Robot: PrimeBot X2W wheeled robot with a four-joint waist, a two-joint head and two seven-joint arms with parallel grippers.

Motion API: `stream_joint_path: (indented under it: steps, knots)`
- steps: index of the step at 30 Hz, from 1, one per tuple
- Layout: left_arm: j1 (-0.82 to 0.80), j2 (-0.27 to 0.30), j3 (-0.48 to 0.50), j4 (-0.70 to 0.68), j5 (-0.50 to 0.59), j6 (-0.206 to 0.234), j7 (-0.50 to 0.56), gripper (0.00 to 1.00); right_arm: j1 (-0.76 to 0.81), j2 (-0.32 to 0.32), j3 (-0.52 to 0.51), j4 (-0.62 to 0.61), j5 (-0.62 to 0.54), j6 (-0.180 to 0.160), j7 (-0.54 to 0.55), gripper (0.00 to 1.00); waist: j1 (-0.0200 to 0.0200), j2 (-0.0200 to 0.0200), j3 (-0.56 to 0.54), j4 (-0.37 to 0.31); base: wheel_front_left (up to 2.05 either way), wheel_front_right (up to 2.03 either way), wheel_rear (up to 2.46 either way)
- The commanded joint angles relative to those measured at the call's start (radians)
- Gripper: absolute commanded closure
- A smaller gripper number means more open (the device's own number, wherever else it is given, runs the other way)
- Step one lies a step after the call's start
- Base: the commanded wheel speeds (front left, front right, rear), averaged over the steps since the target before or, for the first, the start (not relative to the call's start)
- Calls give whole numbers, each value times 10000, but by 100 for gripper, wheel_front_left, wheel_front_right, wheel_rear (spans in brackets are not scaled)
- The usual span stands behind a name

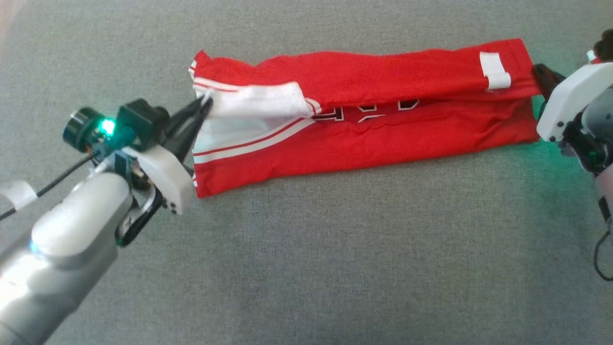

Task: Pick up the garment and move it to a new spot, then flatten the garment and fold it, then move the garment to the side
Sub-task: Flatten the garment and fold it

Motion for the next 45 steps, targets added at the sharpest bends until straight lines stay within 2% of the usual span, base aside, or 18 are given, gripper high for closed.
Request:
stream_joint_path:
  steps: [1, 9, 17, 18, 19, 23, 27, 31, 32, 37, 41, 45]
  knots:
    - [-209, 575, 362, -384, -86, 84, 143, 100, 122, -250, 173, -411, 146, -9, 119, 100, 1, -1, -68, -16, 0, 0, 0]
    - [553, 1334, -200, -1794, -492, 114, 1778, 100, 611, -688, 1003, -1134, 711, -9, 1100, 100, 1, -1, -391, -114, 0, 0, 0]
    - [906, 1511, -423, -2286, -496, 456, 2164, 100, 924, -1010, 1633, -1450, 855, -9, 1642, 100, 1, -1, -496, -259, 0, 0, 0]
    - [900, 1492, -435, -2245, -406, 548, 2116, 38, 914, -1036, 1646, -1478, 808, -9, 1552, 81, 1, -1, -501, -281, 0, 0, 0]
    - [873, 1458, -416, -2179, -296, 655, 1986, 0, 894, -1019, 1507, -1357, 840, -9, 1507, 0, 1, -1, -517, -301, 0, 0, 0]
    - [809, 1141, 59, -1881, -353, 1161, 1191, 0, 734, -808, 1313, -1664, 937, -9, 986, 0, 1, -1, -690, -368, 0, 0, 0]
    - [689, 705, 860, -1644, -500, 1809, -113, 0, 465, -517, 662, -2038, 722, -9, -610, 0, 1, -1, -965, -373, 0, 0, 0]
    - [697, 111, 1781, -1371, -642, 2612, -1677, 0, 404, 237, -92, -2341, 227, -9, -2557, 0, 1, -1, -1291, -348, 0, 0, 0]
    - [697, 111, 1781, -1371, -642, 2612, -1677, 0, 404, 237, -92, -2341, 227, -9, -2557, 0, 1, -1, -1291, -348, 0, 0, 0]
    - [1204, -732, 2910, -1393, -513, 3267, -2237, 0, 948, 1435, -1031, -2576, -742, -9, -4609, 0, 1, -1, -1638, -231, 0, 0, 0]
    - [2272, -1405, 4254, -1971, 359, 3530, -2251, 0, 1890, 2435, -1843, -2742, -1500, -9, -5350, 0, 1, -1, -1748, -144, 0, 0, 0]
    - [3650, -2054, 5274, -2195, 1187, 3403, -2253, 0, 3078, 3236, -2467, -3082, -2651, -9, -5586, 0, 1, -1, -1753, -87, 0, 0, 0]
